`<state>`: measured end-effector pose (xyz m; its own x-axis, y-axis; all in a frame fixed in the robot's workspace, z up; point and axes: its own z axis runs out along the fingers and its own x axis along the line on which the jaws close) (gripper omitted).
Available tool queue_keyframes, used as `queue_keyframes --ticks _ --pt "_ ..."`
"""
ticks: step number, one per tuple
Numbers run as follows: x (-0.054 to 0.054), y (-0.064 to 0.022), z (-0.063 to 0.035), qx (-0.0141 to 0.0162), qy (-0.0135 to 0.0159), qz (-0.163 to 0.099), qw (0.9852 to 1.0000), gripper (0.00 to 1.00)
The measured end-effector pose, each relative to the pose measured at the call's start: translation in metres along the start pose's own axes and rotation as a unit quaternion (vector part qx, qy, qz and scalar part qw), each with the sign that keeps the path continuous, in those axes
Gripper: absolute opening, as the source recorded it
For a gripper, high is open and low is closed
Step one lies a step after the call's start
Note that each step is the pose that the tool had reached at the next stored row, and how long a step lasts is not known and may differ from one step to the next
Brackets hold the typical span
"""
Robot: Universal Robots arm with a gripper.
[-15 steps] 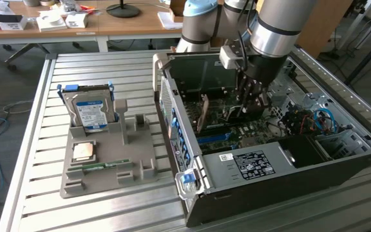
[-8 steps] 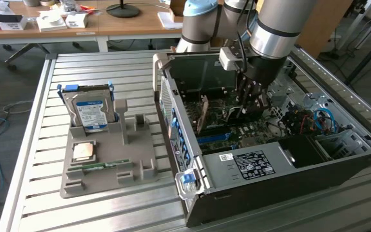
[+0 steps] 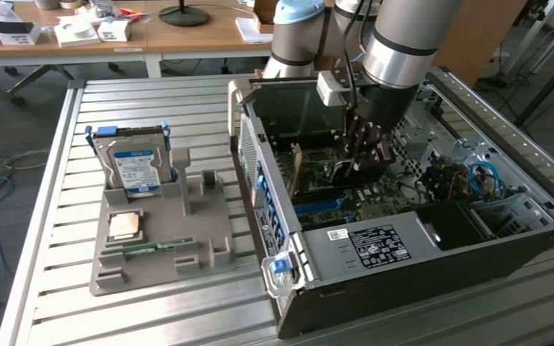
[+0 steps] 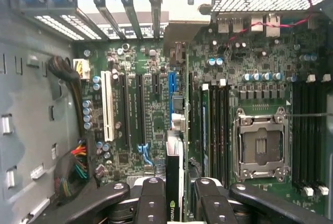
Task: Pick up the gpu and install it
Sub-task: 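Insert the gpu into the slot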
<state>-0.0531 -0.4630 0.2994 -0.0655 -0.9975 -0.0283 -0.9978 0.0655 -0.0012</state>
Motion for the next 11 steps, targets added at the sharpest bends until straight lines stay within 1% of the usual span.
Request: queue_keyframes --ticks 5,11 --pt "0.0001 0.0001 0.0004 0.0001 -0.0001 0.000 1.0000 0.26" --pt "0.0003 0.0016 0.0071 0.0001 0.0000 0.000 1.0000 0.26"
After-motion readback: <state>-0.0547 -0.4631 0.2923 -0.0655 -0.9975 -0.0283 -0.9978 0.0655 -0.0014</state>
